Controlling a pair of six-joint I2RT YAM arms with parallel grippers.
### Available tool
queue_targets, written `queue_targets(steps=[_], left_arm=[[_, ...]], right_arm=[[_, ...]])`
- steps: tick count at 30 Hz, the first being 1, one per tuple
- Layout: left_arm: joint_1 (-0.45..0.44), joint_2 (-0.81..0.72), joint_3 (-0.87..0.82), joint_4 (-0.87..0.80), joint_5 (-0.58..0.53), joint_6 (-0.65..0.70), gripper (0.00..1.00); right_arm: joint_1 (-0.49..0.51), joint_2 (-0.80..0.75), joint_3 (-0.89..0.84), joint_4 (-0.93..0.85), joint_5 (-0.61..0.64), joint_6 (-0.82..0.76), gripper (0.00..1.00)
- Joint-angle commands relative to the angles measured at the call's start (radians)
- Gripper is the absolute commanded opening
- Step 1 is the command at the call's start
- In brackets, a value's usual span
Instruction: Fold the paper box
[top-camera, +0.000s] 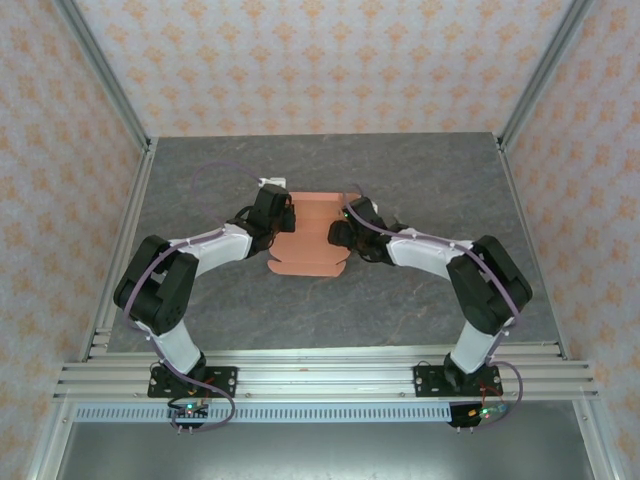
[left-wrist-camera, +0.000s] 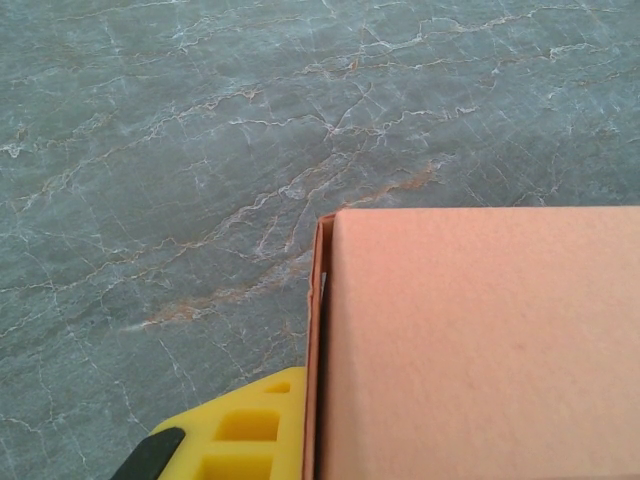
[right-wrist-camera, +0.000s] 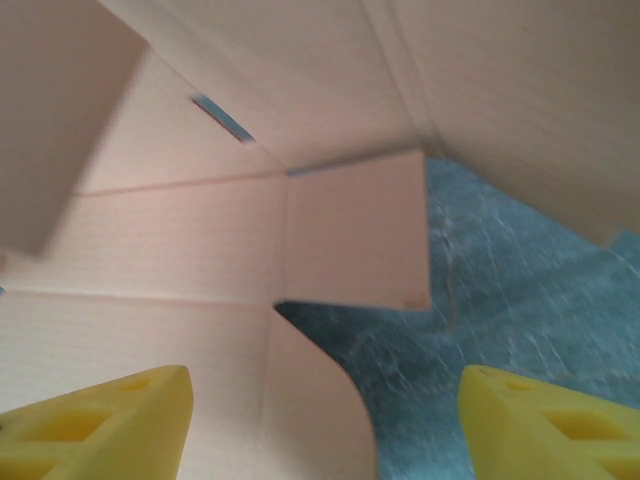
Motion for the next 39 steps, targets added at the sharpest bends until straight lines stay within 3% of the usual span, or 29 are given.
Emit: queue_targets(steps=[1, 6, 21, 33, 39], left_arm=[[-0.004, -0.03, 0.008, -0.013, -0.01, -0.009, 0.05], [-0.004, -0.032, 0.008, -0.014, -0.008, -0.007, 0.05], [-0.005, -0.02, 0.015, -0.013, 0.007, -0.012, 0.05], [-0.005, -0.022, 0.016, -0.014, 0.019, -0.022, 0.05], [-0.005, -0.026, 0.014, -0.02, -0.006, -0.009, 0.05]], right_arm=[[-0.005, 0.025, 0.036, 0.091, 0.039, -0.025, 0.7], [-0.013, 0.03, 0.033, 0.147, 0.048, -0.047, 0.66], [-0.012, 0.042, -0.007, 0.299, -0.099, -0.118, 0.41], [0.002, 0.093, -0.041, 0.386, -0.171, -0.083, 0.31], [0.0, -0.003, -0.065, 0.293, -0.117, -0.167, 0.33]])
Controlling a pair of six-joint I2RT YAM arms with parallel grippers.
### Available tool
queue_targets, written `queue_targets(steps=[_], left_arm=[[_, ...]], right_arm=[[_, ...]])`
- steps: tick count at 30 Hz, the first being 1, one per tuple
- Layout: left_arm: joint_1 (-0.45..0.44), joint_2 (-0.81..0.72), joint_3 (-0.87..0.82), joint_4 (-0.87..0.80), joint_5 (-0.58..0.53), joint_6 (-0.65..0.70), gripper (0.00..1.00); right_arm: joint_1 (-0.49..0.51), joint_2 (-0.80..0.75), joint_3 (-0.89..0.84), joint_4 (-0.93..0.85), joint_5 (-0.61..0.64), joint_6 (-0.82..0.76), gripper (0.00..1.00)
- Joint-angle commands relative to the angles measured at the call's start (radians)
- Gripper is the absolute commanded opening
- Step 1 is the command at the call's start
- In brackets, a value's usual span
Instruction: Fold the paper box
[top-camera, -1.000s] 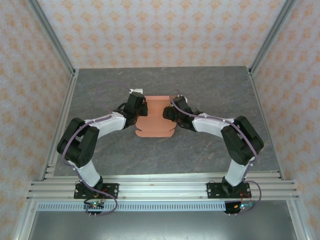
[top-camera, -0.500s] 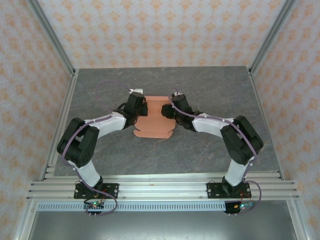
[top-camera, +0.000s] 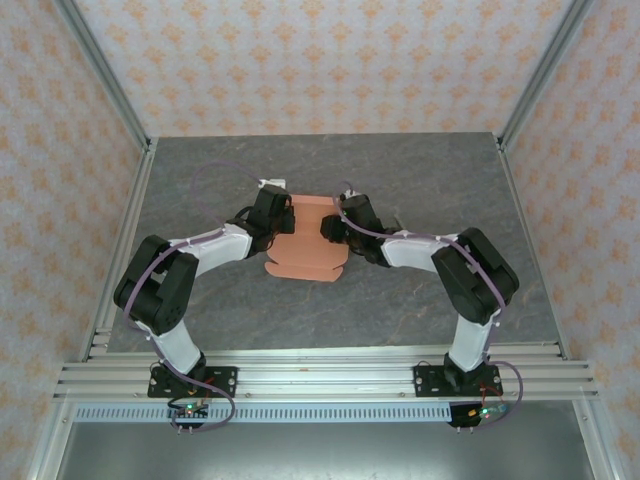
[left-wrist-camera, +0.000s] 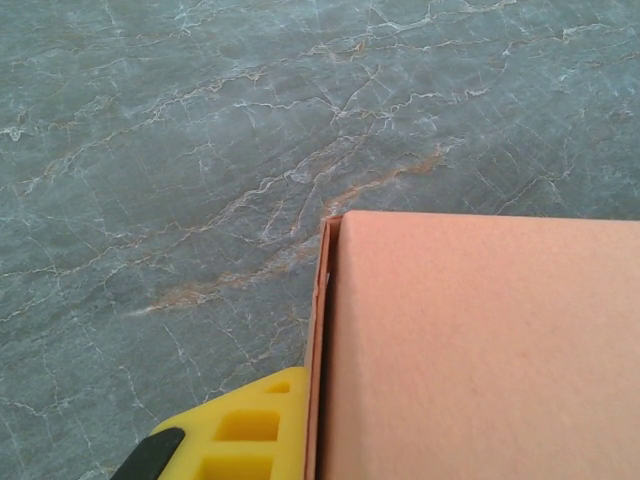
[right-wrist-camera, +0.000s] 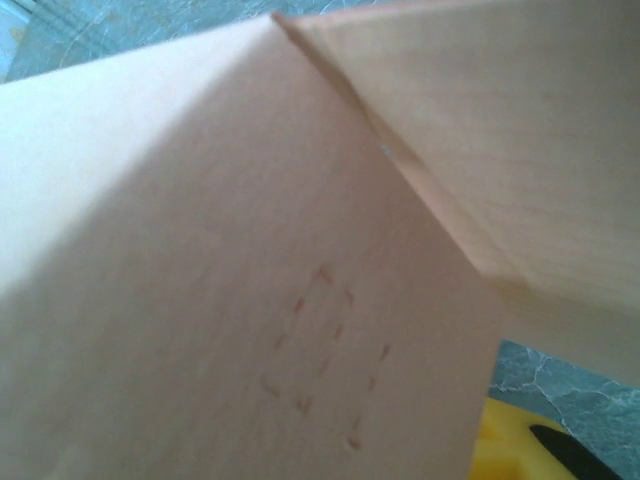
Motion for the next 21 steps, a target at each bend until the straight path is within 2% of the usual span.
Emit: queue_targets(steps=[1, 5, 8, 13, 17, 21], left_arm=[[-0.005, -0.026, 0.011, 0.004, -0.019, 0.0, 0.05], [-0.001, -0.033, 0.008, 0.002, -0.042, 0.021, 0.05], [0.005, -0.036, 0.01, -0.005, -0.044, 0.031, 0.05], [0.023, -0.05, 0.005, -0.014, -0.015, 0.025, 0.05], [0.032, -0.073, -0.009, -0.015, 0.019, 0.004, 0.05], [0.038, -0.095, -0.013, -0.029, 0.047, -0.009, 0.05]], right_arm=[[0.004, -0.108, -0.04, -0.058, 0.037, -0.075, 0.34], [-0.017, -0.244, -0.085, -0.146, 0.052, -0.158, 0.42], [-0.047, -0.338, -0.09, -0.247, -0.004, -0.258, 0.51], [-0.131, -0.477, -0.071, -0.37, -0.073, -0.392, 0.58], [-0.284, -0.46, -0.033, -0.381, -0.179, -0.401, 0.61], [-0.414, -0.358, 0.014, -0.353, -0.277, -0.373, 0.6]])
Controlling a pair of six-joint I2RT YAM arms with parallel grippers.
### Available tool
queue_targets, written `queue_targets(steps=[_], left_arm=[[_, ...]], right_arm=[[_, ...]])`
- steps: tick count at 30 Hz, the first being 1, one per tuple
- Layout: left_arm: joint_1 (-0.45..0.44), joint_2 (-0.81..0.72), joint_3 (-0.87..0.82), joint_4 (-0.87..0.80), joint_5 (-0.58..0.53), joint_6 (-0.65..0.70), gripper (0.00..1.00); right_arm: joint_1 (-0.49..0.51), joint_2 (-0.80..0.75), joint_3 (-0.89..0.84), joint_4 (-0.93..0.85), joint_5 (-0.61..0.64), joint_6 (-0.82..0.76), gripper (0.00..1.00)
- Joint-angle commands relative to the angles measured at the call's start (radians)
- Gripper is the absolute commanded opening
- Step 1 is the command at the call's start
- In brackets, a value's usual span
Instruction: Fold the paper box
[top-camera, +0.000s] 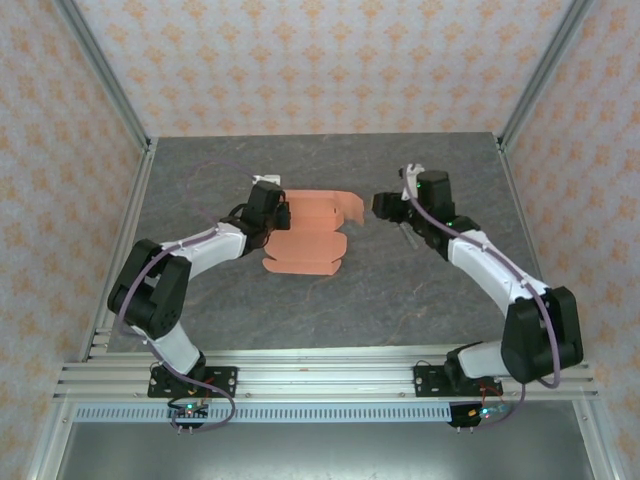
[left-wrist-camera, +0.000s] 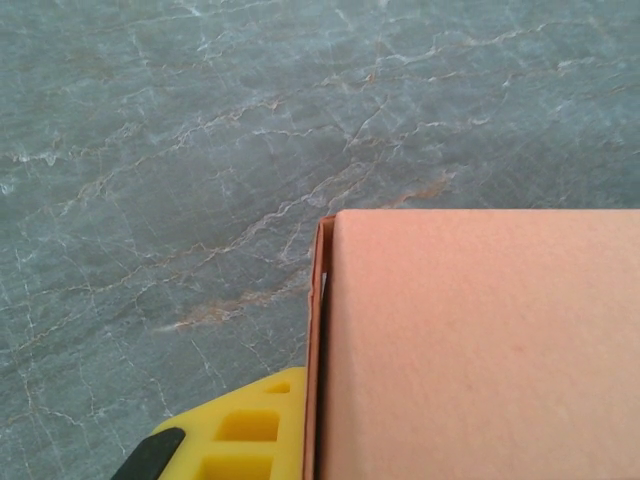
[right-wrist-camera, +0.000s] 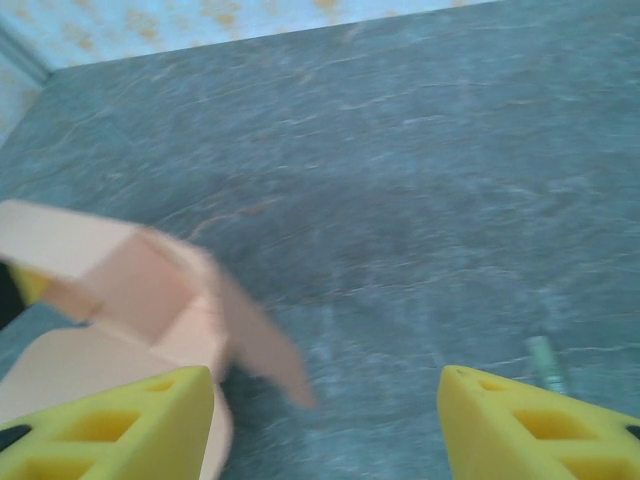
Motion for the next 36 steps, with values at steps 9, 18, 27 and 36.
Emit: queue_targets(steps=[9, 18, 27, 36], left_arm=[[0.007, -0.072, -0.002, -0.044, 0.043, -0.023, 0.05], [0.007, -0.068, 0.016, -0.068, 0.036, -0.011, 0.05], [0.009, -0.059, 0.03, -0.077, 0.05, -0.015, 0.05], [0.007, -0.064, 0.036, -0.09, 0.059, -0.013, 0.05]], right_arm=[[-0.053, 0.303, 0.155, 0.018, -0.341, -0.032, 0.51], [-0.007, 0.295, 0.115, 0.037, -0.477, -0.117, 0.52], [0.028, 0.295, 0.119, 0.023, -0.492, -0.159, 0.52], [0.053, 0.289, 0.091, 0.034, -0.518, -0.19, 0.51]])
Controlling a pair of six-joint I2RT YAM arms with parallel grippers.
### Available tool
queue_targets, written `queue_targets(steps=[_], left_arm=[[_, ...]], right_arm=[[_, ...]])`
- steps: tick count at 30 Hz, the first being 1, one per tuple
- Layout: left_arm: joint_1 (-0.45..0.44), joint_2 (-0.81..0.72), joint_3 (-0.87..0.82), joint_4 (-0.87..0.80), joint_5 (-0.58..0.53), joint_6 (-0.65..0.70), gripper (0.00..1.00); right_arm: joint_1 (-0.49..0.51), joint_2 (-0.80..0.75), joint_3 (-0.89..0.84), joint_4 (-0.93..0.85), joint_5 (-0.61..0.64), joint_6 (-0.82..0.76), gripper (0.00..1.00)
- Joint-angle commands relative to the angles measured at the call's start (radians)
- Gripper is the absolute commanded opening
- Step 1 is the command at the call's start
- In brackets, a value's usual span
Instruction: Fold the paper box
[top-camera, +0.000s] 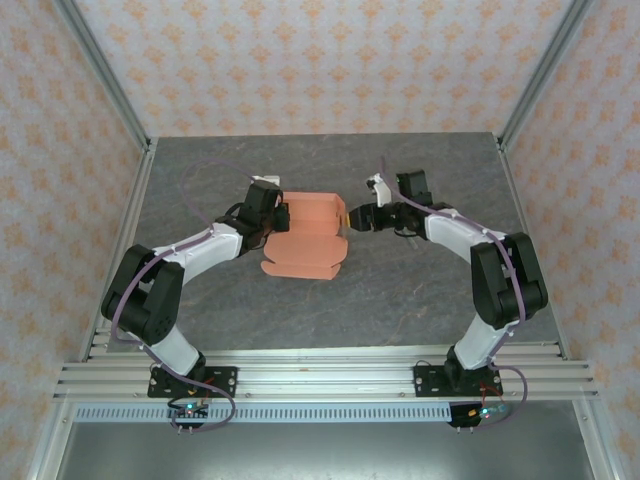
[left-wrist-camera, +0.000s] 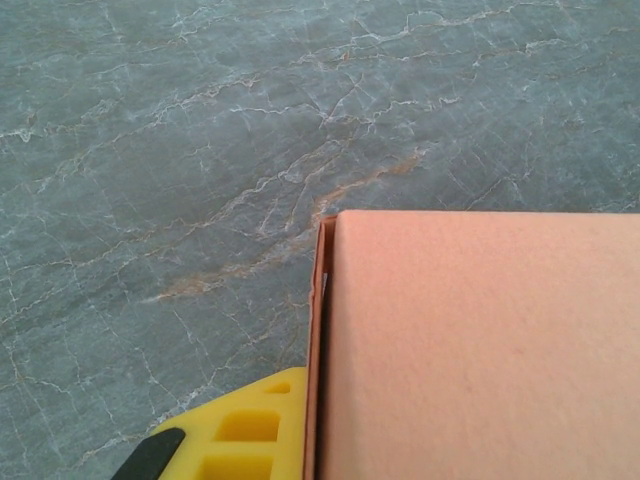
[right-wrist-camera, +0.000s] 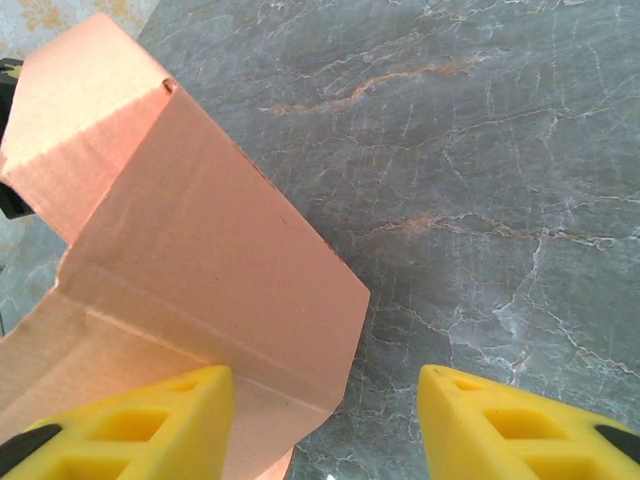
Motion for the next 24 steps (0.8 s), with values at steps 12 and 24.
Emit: queue_targets(steps=[12, 24], left_arm=[[0.006, -0.031, 0.037, -0.028, 0.024, 0.005, 0.05], [0.006, -0.037, 0.034, -0.024, 0.05, 0.004, 0.05]], right_arm=[[0.054, -0.012, 0.015, 0.05, -0.016, -0.063, 0.52], [0.094, -0.022, 0.01, 0.137, 0.093, -0.044, 0.45]])
